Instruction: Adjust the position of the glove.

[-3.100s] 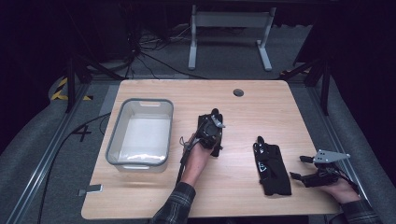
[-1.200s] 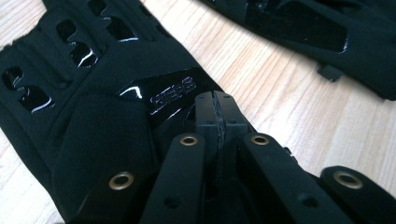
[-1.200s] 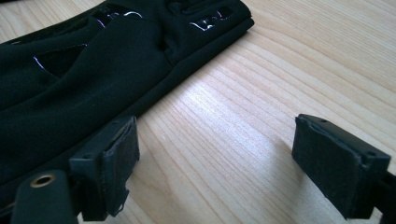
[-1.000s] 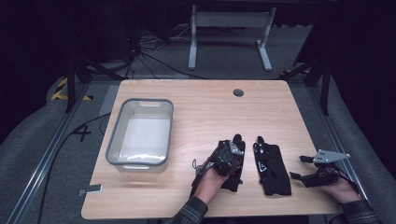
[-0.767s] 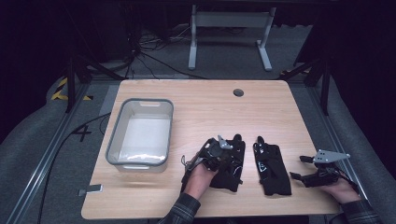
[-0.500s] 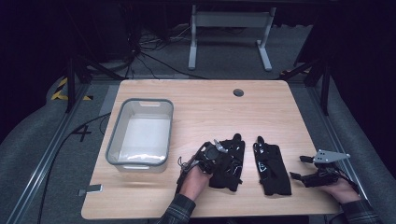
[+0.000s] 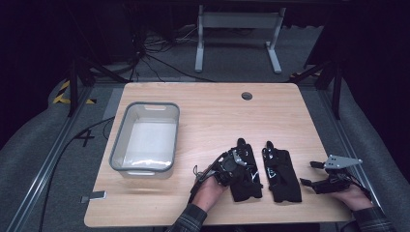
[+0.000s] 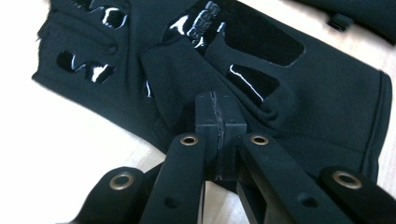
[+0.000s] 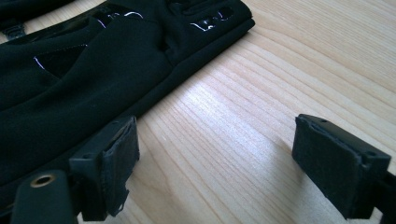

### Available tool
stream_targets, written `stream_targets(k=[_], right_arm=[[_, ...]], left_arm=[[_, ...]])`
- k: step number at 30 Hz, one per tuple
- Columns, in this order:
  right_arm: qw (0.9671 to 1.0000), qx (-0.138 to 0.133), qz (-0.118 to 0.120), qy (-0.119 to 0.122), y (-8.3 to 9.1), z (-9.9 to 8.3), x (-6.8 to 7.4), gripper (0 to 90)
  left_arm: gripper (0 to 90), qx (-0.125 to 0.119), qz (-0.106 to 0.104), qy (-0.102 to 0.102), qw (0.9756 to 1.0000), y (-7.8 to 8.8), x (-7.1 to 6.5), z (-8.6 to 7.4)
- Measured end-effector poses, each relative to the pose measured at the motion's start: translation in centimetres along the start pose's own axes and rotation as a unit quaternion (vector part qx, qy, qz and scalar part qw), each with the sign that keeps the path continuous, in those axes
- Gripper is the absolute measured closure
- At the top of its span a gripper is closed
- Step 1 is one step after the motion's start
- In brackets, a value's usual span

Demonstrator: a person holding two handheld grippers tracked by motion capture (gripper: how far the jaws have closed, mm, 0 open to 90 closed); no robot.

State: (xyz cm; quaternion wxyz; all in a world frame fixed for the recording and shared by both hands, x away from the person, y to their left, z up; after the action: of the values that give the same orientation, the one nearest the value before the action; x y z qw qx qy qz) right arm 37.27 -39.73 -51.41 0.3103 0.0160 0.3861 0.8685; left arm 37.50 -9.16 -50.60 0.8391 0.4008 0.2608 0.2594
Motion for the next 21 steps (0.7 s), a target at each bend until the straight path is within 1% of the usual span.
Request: stream_targets(k=[1,4,5,6,7,8,9,10,11,14,15,16,17,19,20,21], right_arm=[[1.0000,0.000,0.000,0.000,0.0,0.0,0.0,15.5],[1.0000,0.000,0.000,0.001,0.0,0.0,0.0,15.4],[1.0000,0.000,0.001,0.001,0.0,0.0,0.0,15.5],[1.0000,0.000,0.001,0.001,0.0,0.0,0.0,15.5],[1.0000,0.000,0.001,0.001,0.0,0.0,0.0,15.5],[1.0000,0.000,0.001,0.001,0.0,0.0,0.0,15.5],[1.0000,0.000,0.001,0.001,0.0,0.0,0.0,15.5],[1.0000,0.000,0.001,0.001,0.0,0.0,0.0,15.4],[1.0000,0.000,0.001,0.001,0.0,0.0,0.0,15.4],[1.0000,0.000,0.001,0.001,0.0,0.0,0.0,15.4],[1.0000,0.000,0.001,0.001,0.0,0.0,0.0,15.4],[1.0000,0.000,0.001,0.001,0.0,0.0,0.0,15.4],[1.0000,0.000,0.001,0.001,0.0,0.0,0.0,15.4],[1.0000,0.000,0.001,0.001,0.0,0.0,0.0,15.5],[1.0000,0.000,0.001,0.001,0.0,0.0,0.0,15.4],[1.0000,0.000,0.001,0.001,0.0,0.0,0.0,15.5]], left_arm=[[89.9,0.003,0.000,-0.003,1.0000,0.1,0.0,-0.1],[89.8,-0.002,0.002,-0.003,1.0000,0.3,0.1,0.1],[89.8,-0.008,0.001,-0.002,1.0000,0.6,0.2,0.4],[89.8,-0.019,0.000,0.002,0.9998,0.9,0.3,0.8],[89.7,-0.038,0.000,0.006,0.9993,1.3,0.4,1.7],[89.7,-0.044,0.002,0.008,0.9990,1.4,0.5,2.2],[89.7,-0.044,0.002,0.008,0.9990,1.4,0.5,2.2],[89.7,-0.050,0.005,0.006,0.9987,1.4,0.6,2.7],[89.7,-0.055,0.006,0.001,0.9985,1.0,0.7,3.7],[89.7,-0.056,0.010,-0.004,0.9984,-0.1,0.8,4.8],[89.7,-0.056,0.009,-0.003,0.9984,-0.5,0.9,5.0],[89.7,-0.056,0.009,-0.003,0.9984,-0.5,0.9,5.0],[89.7,-0.045,0.010,-0.003,0.9989,-1.4,1.0,5.1],[89.8,-0.023,0.014,-0.007,0.9996,-2.8,1.1,4.8],[89.8,-0.029,0.009,-0.008,0.9995,-2.9,0.9,4.8],[89.8,-0.028,0.003,-0.006,0.9996,-3.0,0.7,4.9]])
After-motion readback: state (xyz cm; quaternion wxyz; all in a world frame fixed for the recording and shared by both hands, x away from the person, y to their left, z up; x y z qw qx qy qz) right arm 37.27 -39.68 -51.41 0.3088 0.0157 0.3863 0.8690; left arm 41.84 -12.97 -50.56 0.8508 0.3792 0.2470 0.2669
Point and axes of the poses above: each handheld gripper's, and its own axes: y roughly backward along the jaws, z roughly out of its top, x roughly to its left, the point moved 7 cm from there along -y, roughly forward along the jaws, and after that the axes turned 15 degrees about y, right-handed, at the moved point
